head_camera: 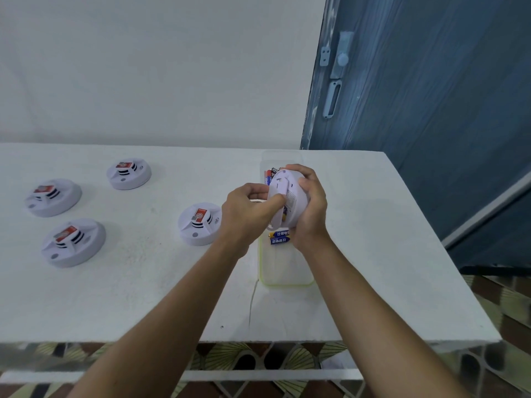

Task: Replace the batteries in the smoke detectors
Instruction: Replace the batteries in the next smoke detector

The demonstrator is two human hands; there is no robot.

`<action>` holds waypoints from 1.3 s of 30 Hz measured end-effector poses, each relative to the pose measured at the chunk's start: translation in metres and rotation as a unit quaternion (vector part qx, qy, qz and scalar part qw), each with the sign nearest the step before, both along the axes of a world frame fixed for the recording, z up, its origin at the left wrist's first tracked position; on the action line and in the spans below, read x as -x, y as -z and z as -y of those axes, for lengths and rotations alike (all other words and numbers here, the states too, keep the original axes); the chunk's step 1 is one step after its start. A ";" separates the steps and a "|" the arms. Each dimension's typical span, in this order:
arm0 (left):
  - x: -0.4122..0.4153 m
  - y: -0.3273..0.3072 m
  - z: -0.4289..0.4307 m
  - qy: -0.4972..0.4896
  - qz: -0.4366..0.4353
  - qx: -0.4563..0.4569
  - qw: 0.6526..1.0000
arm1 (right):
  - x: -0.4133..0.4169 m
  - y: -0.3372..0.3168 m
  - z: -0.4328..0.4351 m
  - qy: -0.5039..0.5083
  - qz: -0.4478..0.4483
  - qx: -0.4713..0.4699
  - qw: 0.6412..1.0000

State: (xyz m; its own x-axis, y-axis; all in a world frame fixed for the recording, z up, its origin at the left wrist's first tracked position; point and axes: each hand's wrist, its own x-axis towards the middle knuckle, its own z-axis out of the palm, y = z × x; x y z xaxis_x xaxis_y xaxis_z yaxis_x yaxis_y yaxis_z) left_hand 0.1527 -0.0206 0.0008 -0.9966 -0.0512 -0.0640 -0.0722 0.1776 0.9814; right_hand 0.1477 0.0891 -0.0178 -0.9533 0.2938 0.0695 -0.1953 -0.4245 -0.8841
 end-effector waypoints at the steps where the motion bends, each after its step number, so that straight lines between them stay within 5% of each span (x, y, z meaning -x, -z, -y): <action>1: 0.000 0.000 0.001 0.004 0.003 -0.004 1.000 | 0.001 0.000 -0.001 -0.003 0.008 0.012 1.000; 9: -0.008 -0.003 0.041 0.106 0.086 -0.050 0.989 | 0.000 0.006 -0.011 -0.016 0.070 0.111 0.991; 13: -0.016 0.014 0.067 0.184 0.115 0.121 0.969 | 0.000 0.010 -0.013 -0.019 0.067 0.115 0.991; 17: -0.022 0.034 0.077 0.187 0.059 0.374 0.906 | 0.000 0.011 -0.011 -0.033 0.070 0.118 0.990; 22: -0.034 0.040 0.067 0.155 0.011 0.470 0.869 | 0.002 0.017 -0.004 -0.033 0.090 0.162 0.982; 32: -0.034 0.043 0.068 0.145 0.015 0.541 0.828 | -0.004 0.021 -0.003 -0.048 0.106 0.197 0.974; 36: -0.032 0.041 0.067 0.128 0.000 0.523 0.843 | -0.005 0.021 -0.003 -0.047 0.110 0.205 0.972; 39: -0.029 0.034 0.058 0.086 -0.075 0.452 0.885 | -0.008 0.020 -0.004 -0.052 0.107 0.208 0.971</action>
